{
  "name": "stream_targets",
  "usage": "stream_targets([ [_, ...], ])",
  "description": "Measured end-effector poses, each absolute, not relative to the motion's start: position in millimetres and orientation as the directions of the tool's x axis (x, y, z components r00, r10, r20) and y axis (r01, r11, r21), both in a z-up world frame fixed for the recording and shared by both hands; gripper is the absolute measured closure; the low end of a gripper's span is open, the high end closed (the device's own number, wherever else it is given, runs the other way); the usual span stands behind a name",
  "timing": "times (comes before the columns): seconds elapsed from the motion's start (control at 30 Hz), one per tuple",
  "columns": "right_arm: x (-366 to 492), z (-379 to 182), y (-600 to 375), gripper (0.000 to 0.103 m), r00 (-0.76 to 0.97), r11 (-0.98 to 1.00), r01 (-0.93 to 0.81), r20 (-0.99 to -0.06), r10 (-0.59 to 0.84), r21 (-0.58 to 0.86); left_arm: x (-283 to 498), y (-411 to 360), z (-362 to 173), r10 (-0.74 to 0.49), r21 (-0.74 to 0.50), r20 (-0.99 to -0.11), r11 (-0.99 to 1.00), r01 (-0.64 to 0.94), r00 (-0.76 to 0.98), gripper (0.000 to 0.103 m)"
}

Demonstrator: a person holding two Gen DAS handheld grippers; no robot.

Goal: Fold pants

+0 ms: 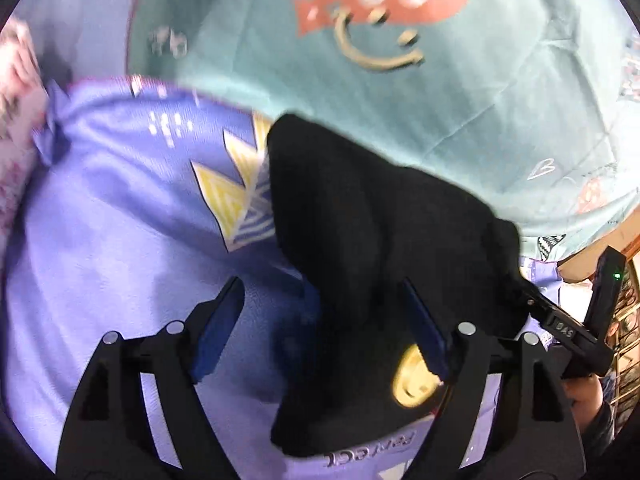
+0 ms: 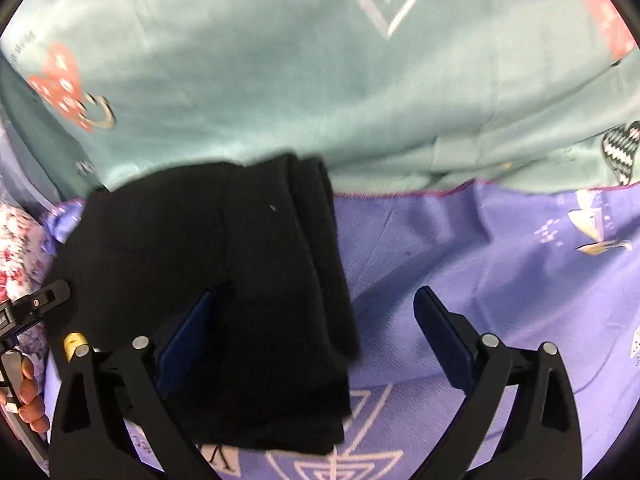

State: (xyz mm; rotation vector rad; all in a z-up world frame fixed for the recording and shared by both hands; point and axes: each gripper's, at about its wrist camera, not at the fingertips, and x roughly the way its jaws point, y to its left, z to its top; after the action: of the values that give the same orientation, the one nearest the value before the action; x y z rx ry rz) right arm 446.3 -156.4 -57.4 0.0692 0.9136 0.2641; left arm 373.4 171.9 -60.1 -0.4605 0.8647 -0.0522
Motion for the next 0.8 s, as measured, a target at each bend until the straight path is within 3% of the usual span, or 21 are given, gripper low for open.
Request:
stream_targets([
  [0.17, 403, -33, -182, 0.004, 0.607, 0.967, -0.159, -0.753, 0.254, 0.198, 334, 165, -33, -0.172, -0.369, -0.728, 0.914, -0.167, 0.664, 0.010],
  [0.43, 301, -1, -166, 0.003, 0.692, 0.972, -0.215, -0.687, 0.222, 0.097, 248, 119, 2, 0.093, -0.088, -0.745, 0.968, -0.236, 0.661, 0.008],
  [0.8, 228, 25, -153, 0.002, 0.704, 0.975, -0.211, -0.682, 0.197, 0.064, 173, 87, 24, 0.073, -0.113, -0.761, 0.964, -0.242, 0.645, 0.006],
])
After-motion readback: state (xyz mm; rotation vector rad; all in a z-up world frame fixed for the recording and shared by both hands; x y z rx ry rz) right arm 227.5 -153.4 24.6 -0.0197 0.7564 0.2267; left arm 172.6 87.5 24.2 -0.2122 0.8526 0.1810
